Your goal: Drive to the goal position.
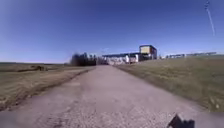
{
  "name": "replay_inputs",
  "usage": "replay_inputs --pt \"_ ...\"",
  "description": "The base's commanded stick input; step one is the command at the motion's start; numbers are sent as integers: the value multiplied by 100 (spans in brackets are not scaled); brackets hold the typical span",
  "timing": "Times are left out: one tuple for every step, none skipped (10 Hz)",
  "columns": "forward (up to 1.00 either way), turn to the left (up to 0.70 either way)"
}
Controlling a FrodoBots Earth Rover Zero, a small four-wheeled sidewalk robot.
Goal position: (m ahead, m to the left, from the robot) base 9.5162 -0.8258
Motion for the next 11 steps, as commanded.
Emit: replay_inputs --pt "100 0" --pt "100 0" --pt "100 0" --pt "100 0" --pt "100 0" --pt "100 0" --pt "100 0" --pt "100 0" --pt "100 0" --pt "100 0" --pt "100 0"
